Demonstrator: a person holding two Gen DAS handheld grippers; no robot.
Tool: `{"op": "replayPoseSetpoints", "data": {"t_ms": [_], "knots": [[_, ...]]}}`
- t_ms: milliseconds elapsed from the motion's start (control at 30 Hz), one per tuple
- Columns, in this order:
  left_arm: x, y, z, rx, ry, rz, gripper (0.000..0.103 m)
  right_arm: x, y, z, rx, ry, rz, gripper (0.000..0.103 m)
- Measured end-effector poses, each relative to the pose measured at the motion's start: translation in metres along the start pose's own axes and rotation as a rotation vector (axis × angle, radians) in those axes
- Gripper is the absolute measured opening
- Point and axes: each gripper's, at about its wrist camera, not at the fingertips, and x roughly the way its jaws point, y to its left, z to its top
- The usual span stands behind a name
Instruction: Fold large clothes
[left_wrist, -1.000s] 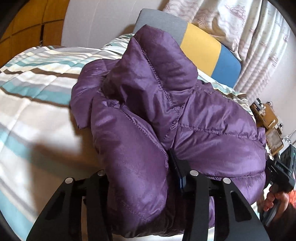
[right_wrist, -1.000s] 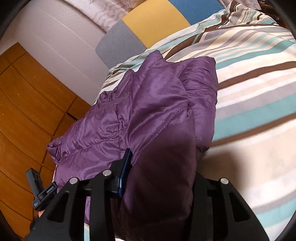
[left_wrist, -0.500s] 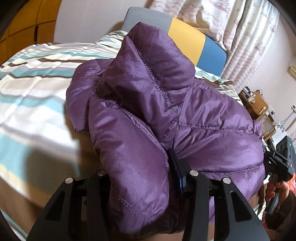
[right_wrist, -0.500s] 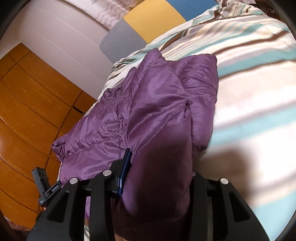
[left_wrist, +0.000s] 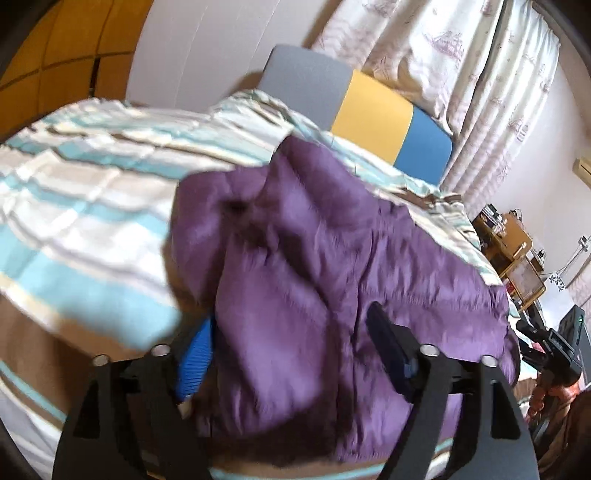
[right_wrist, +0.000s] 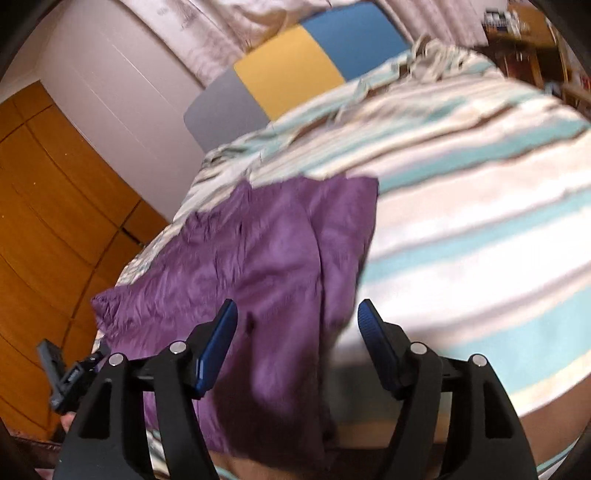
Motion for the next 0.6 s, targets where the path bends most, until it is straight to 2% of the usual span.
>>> {"op": "replayPoseSetpoints", "data": {"t_ms": [100, 133, 233, 267, 300, 333, 367, 400, 433, 467, 600], "knots": [[0.01, -0.009, 0.02, 0.043, -0.024, 0.028, 0.085, 0.014, 0.015, 0.014, -0.04, -0.008, 0.007, 0.068], [0.018, -0.015, 0.028, 0.062, -0.019, 0.039, 0.09, 0.023, 0.024, 0.018, -0.072, -0.009, -0.013, 0.068], [0.047, -0.017, 0.041, 0.112, 0.028, 0.073, 0.09, 0.047, 0.039, 0.022, -0.151, -0.022, -0.125, 0.069], [0.059, -0.014, 0.043, 0.102, 0.062, 0.07, 0.082, 0.054, 0.041, 0.023, -0.161, -0.016, -0.143, 0.068], [0.065, -0.013, 0.042, 0.085, 0.085, 0.054, 0.073, 0.065, 0.045, 0.026, -0.171, 0.0, -0.147, 0.059], [0.066, -0.012, 0.04, 0.071, 0.099, 0.041, 0.062, 0.07, 0.046, 0.025, -0.186, 0.014, -0.143, 0.046], [0.066, -0.011, 0.04, 0.052, 0.107, 0.023, 0.044, 0.075, 0.05, 0.023, -0.22, 0.03, -0.145, 0.039], [0.063, -0.012, 0.04, 0.032, 0.115, -0.014, 0.034, 0.066, 0.047, 0.01, -0.252, 0.038, -0.151, 0.027], [0.059, -0.012, 0.038, 0.03, 0.118, -0.024, 0.023, 0.066, 0.05, 0.006, -0.299, 0.038, -0.169, 0.021], [0.055, -0.016, 0.038, 0.031, 0.109, -0.021, 0.018, 0.056, 0.048, -0.001, -0.324, 0.031, -0.177, 0.019], [0.025, -0.027, 0.049, -0.001, 0.005, -0.026, 0.016, 0.029, 0.06, 0.002, -0.347, -0.053, -0.172, 0.013]]}}
